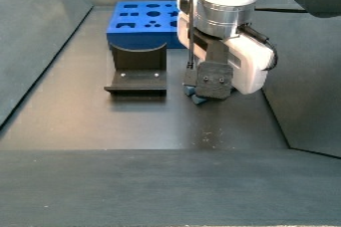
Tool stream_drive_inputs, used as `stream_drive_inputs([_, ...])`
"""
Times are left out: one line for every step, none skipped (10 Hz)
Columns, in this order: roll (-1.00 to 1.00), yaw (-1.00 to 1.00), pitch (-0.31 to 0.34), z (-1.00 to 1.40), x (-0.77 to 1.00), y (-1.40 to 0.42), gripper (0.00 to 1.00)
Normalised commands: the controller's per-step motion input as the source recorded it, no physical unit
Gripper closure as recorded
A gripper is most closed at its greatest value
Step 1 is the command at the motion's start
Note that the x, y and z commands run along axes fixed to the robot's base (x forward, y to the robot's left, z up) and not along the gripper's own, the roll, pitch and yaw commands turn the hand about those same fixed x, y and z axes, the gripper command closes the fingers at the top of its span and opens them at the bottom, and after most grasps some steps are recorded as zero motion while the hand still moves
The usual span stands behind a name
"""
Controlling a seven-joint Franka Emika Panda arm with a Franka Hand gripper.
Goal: Pick up the square-circle object. Move up. Place the square-circle object on the fixture. Regrasp the square-circle object. Rotate the square-circle object. Move to above the board. Insert the square-circle object.
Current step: Pick up the square-circle object, then move up, then place the square-circle object on the fixture.
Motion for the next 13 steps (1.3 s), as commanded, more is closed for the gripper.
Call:
stream_drive_inputs([0.00,0.00,0.000,0.00,0.00,0.00,1.00])
stream_drive_inputs([0.00,0.00,0.000,0.00,0.00,0.00,1.00])
stream_drive_inputs([0.00,0.00,0.000,0.00,0.00,0.00,1.00])
stream_drive_inputs([0.00,0.00,0.000,0.00,0.00,0.00,1.00])
stream_drive_inputs([0.00,0.00,0.000,0.00,0.00,0.00,1.00])
stream_drive_inputs([0.00,0.00,0.000,0.00,0.00,0.00,1.00])
stream_drive_inputs([0.00,0.00,0.000,0.83,0.00,0.00,1.00])
stream_drive_inputs([0.00,0.00,0.004,0.81,0.01,0.01,1.00])
stream_drive_inputs([-0.01,0.01,0.022,0.74,0.00,0.01,1.00])
stream_drive_inputs([-0.04,0.02,0.045,0.53,0.00,0.00,1.00])
stream_drive_inputs([-0.04,0.02,0.050,0.43,0.00,-0.01,1.00])
stream_drive_inputs([-0.06,0.02,0.041,0.23,-0.01,-0.01,1.00])
stream_drive_inputs([0.00,0.00,0.000,1.00,0.00,0.00,1.00])
